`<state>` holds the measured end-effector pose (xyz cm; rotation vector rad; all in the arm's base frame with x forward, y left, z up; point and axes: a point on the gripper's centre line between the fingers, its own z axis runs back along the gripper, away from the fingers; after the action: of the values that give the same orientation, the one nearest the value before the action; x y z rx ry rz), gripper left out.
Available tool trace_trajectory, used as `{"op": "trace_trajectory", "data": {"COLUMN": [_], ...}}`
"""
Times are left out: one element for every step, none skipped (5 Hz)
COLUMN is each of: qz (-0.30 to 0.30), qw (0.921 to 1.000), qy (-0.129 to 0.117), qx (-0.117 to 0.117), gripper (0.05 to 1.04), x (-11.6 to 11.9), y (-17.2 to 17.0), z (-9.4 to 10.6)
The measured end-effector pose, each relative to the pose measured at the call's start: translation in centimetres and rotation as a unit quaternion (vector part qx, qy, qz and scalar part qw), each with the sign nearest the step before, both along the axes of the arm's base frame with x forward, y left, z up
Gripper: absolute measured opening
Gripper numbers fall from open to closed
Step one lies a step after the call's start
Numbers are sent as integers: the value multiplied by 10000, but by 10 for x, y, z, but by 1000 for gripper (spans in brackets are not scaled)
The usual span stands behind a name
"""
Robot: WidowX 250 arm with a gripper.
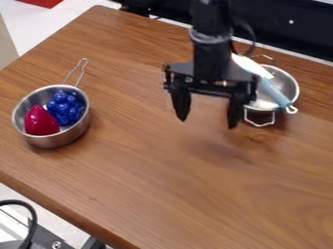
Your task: Move the silver pot with knife to the left
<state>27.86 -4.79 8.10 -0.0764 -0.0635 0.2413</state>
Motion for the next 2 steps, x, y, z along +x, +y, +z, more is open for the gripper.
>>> {"op": "trace_trajectory", "data": {"qz": [358, 756], "qw": [9973, 9921], "qy": [-581, -703], "qx": [-252, -719], "gripper": [998, 998], "x": [21, 34], "y": [10, 11], "z": [3, -7]}}
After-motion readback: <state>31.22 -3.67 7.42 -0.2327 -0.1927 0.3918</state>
